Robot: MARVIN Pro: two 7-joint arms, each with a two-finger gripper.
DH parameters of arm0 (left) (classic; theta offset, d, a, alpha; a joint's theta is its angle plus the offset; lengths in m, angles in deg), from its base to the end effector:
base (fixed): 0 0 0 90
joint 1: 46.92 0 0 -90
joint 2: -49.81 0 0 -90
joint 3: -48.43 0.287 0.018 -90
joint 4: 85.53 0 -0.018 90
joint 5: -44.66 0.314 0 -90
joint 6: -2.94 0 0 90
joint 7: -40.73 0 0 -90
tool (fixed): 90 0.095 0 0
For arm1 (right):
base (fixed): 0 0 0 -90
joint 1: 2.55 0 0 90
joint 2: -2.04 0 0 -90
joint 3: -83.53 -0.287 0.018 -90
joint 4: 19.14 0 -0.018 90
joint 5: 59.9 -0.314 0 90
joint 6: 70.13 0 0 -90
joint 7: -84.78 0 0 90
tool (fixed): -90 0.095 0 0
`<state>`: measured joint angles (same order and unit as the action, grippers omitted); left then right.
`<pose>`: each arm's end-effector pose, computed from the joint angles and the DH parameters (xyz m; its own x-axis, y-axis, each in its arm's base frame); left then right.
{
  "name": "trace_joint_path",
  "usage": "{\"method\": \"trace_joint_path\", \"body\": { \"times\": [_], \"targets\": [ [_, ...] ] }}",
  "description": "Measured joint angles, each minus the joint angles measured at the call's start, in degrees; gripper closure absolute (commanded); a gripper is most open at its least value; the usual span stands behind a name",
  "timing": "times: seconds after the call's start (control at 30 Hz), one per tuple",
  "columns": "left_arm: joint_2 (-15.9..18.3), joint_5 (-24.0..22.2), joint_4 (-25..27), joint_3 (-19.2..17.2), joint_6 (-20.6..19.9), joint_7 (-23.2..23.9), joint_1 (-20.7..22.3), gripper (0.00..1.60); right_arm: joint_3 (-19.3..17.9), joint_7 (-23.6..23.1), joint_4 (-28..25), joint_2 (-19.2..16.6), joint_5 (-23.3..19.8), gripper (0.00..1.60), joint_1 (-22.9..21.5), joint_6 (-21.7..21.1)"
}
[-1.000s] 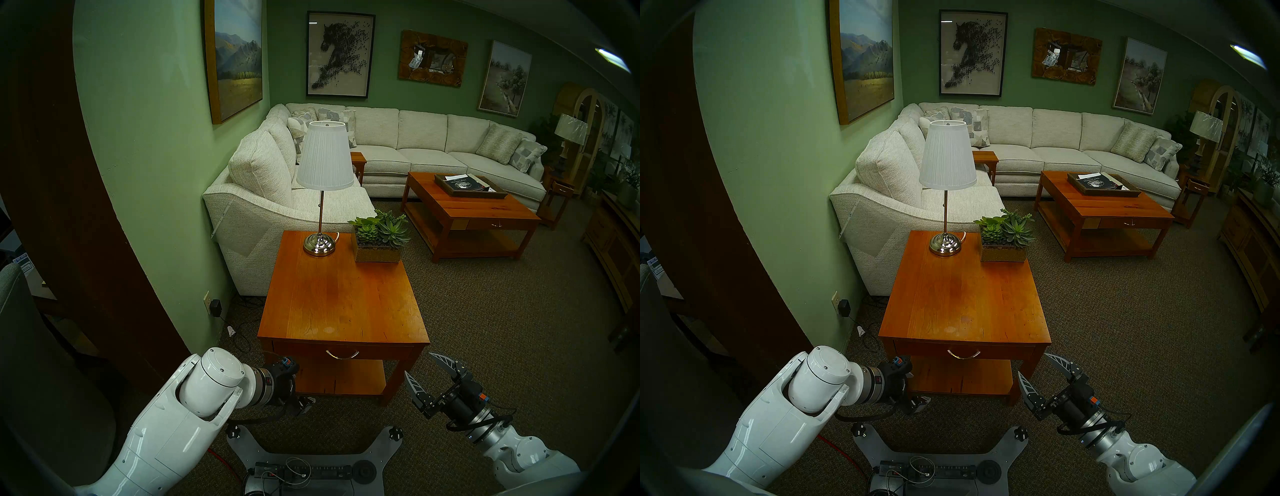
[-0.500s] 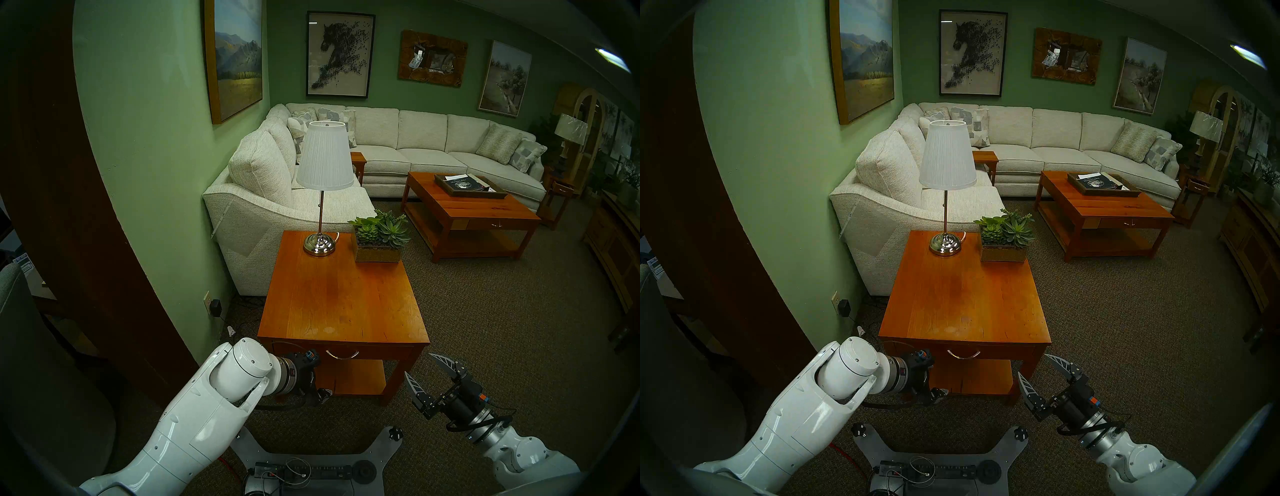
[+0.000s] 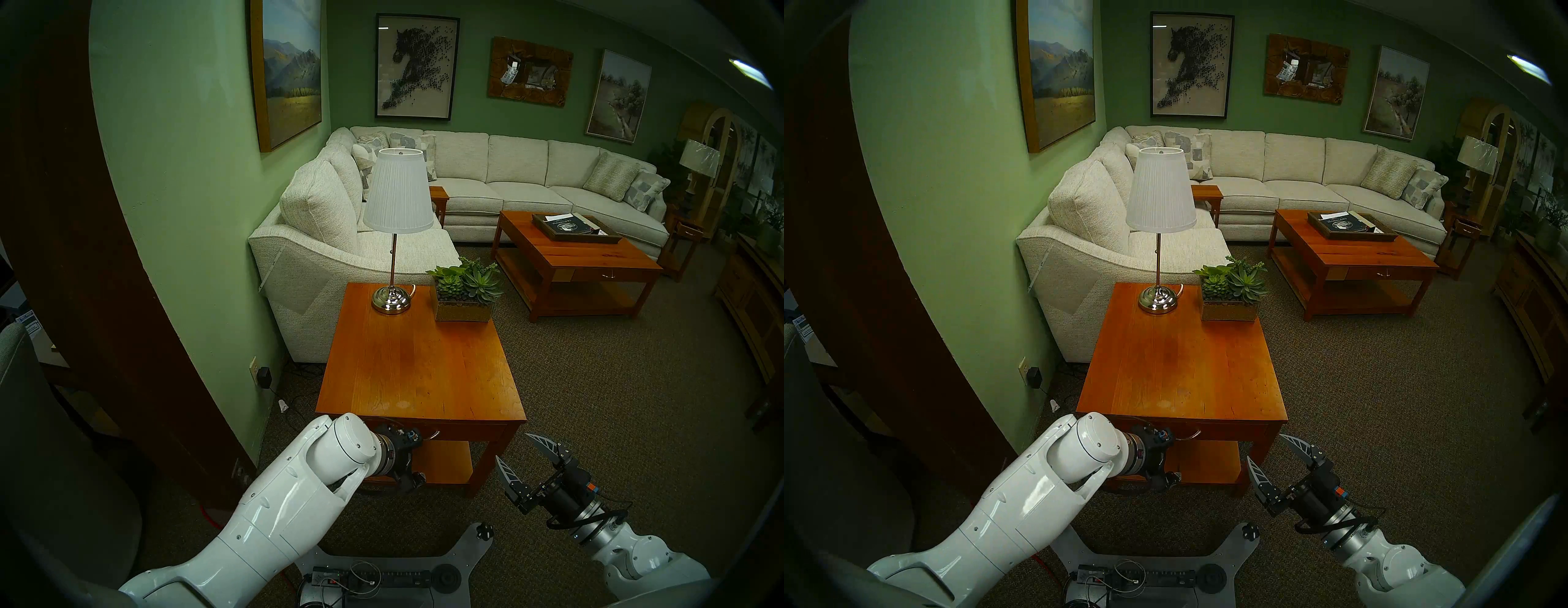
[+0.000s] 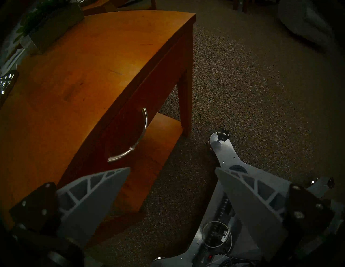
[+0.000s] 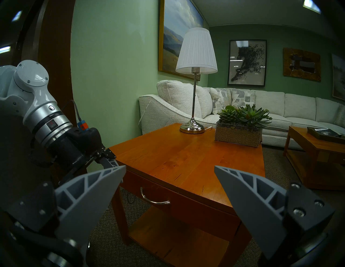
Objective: Open the drawer, take out the contents and close the drawer
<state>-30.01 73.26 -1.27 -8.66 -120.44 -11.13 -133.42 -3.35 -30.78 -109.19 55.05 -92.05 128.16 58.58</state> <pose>0.3317 -0.1600 -0.4222 0.2701 -0.7815 0.5624 -0.8930 -0.4218 -0.1572 0.1670 -0.1206 -0.4160 0.0633 0.0388 0.9972 0.5099 -0.8603 0.0011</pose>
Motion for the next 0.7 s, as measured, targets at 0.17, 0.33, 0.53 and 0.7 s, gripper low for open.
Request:
{"method": "trace_joint_path", "body": {
  "times": [0.17, 0.33, 0.53, 0.7],
  "targets": [
    [-1.84, 1.70, -2.89, 1.22, 0.49, -3.98, 0.57, 0.00, 0.00, 0.00, -0.03, 0.00, -0.01, 0.00, 0.00, 0.00],
    [-3.54, 2.51, -5.67, 1.68, 0.77, -6.62, 1.26, 0.00, 0.00, 0.01, -0.04, 0.00, -0.01, 0.00, 0.00, 0.00],
    [-4.85, 3.02, -8.13, 2.11, 1.88, -8.07, 2.31, 0.00, 0.00, 0.02, -0.04, -0.01, -0.02, 0.00, 0.00, 0.00],
    [-5.46, 3.51, -9.69, 2.59, 3.42, -9.17, 2.93, 0.00, 0.00, 0.03, -0.04, -0.01, -0.02, 0.00, 0.00, 0.00]
  ]
}}
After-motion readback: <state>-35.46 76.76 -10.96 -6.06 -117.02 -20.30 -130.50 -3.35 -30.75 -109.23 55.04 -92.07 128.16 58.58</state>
